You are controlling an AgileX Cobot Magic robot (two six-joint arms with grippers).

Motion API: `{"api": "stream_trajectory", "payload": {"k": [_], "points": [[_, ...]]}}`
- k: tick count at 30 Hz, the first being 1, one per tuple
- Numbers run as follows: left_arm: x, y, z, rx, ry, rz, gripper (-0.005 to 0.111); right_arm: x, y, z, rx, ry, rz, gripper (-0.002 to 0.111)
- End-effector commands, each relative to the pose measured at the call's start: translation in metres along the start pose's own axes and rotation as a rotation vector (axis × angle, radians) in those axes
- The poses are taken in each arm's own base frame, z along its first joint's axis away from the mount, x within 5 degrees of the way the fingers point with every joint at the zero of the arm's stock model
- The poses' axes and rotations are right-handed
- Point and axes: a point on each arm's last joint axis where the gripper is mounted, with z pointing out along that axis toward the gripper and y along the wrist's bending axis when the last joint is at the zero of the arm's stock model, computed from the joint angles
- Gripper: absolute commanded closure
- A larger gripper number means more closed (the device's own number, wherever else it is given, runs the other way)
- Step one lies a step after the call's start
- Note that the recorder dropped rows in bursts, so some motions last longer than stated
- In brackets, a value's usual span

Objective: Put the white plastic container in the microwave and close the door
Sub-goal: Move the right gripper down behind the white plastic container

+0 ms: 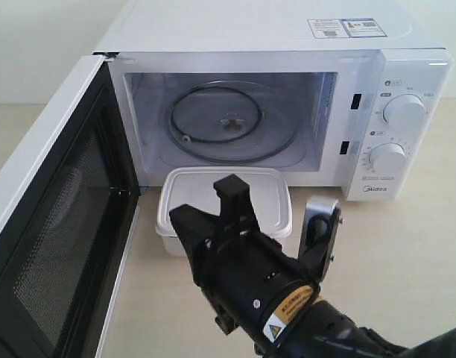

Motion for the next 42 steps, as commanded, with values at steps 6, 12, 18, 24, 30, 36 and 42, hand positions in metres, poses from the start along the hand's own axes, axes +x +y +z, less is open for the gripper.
{"api": "stream_trajectory", "payload": {"k": [6, 12, 18, 24, 30, 36, 42], "points": [[0.001, 0.0, 0.0, -0.002, 0.002, -0.007, 0.102, -0.014, -0.013, -0.002, 0.018, -0.188, 0.156, 0.089], [0.001, 0.0, 0.0, -0.002, 0.002, -0.007, 0.102, -0.013, -0.027, -0.003, 0.171, -0.196, 0.202, 0.061], [0.001, 0.0, 0.0, -0.002, 0.002, -0.007, 0.102, -0.015, -0.033, -0.005, 0.232, -0.229, 0.222, 0.061], [0.001, 0.0, 0.0, -0.002, 0.002, -0.007, 0.102, -0.02, -0.034, -0.002, 0.272, -0.311, 0.166, 0.061], [0.001, 0.0, 0.0, -0.002, 0.002, -0.007, 0.102, -0.018, -0.033, 0.01, 0.317, -0.31, 0.149, 0.061], [0.001, 0.0, 0.0, -0.002, 0.002, -0.007, 0.102, -0.018, -0.037, 0.025, 0.308, -0.297, 0.135, 0.061], [0.001, 0.0, 0.0, -0.002, 0.002, -0.007, 0.102, -0.015, -0.048, 0.038, 0.309, -0.312, 0.168, 0.061]]}}
